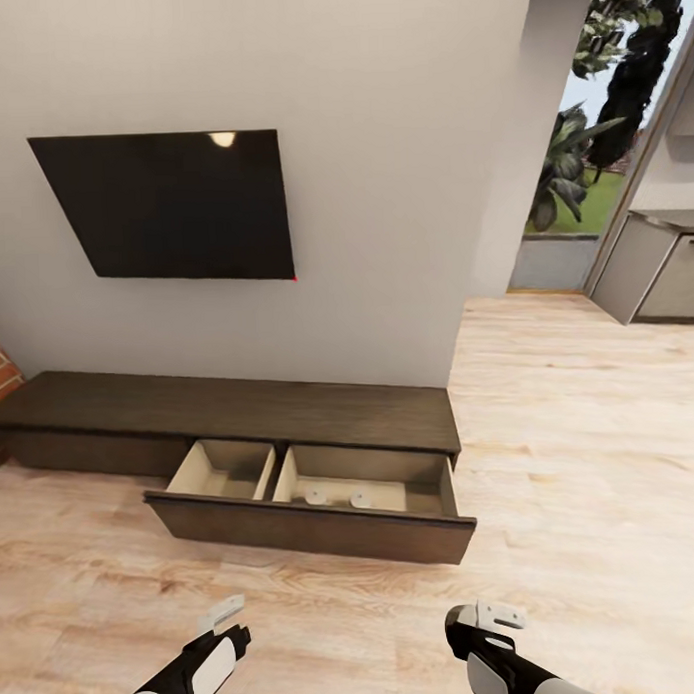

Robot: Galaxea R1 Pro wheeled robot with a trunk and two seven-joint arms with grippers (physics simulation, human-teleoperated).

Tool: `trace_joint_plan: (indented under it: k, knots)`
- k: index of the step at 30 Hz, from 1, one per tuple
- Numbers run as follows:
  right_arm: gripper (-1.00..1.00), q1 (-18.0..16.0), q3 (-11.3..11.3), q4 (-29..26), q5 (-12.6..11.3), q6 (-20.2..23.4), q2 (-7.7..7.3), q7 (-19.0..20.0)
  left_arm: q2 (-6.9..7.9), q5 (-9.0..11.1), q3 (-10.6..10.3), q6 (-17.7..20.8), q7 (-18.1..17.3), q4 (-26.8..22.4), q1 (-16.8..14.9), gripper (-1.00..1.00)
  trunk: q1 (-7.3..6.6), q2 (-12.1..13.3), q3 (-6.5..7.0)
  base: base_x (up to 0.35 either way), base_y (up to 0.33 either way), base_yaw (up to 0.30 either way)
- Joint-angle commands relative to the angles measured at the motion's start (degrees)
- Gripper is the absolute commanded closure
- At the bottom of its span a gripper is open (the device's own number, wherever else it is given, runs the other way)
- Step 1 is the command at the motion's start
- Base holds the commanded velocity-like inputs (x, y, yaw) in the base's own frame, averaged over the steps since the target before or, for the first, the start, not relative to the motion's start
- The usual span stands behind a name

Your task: Place each of the two pumpkins and all three candles from the living room inside a cabinet in the living room (use any cabinet), then make sure every cabinet is closed, and position the cauldron so it is next to a table in the living room.

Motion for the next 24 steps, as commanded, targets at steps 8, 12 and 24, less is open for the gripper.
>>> trace_joint_plan:
  k: [8, 12, 24]
  knots:
    - [1.00, -0.03, 0.47, -0.09, -0.60, -0.14, -0.01, -0.20, 0.01, 0.20, -0.48, 0.30, 0.43, -0.12, -0.02, -1.00, -1.75, 3.16, 1.37, 0.000, 0.000, 0.025]
    - [1.00, -0.03, 0.47, -0.22, -0.60, -0.13, -0.11, -0.20, 0.16, 0.16, -0.42, 0.30, 0.40, -0.14, -0.02, -1.00, -2.63, 4.77, 2.09, 0.000, 0.000, 0.001]
    - [1.00, -0.03, 0.40, -0.36, -0.68, -0.13, -0.29, -0.20, 2.88, 0.47, -0.12, 30.50, 0.80, -23.26, 1.24, -1.00, -5.26, 9.58, 4.24, 0.000, 0.000, 0.000]
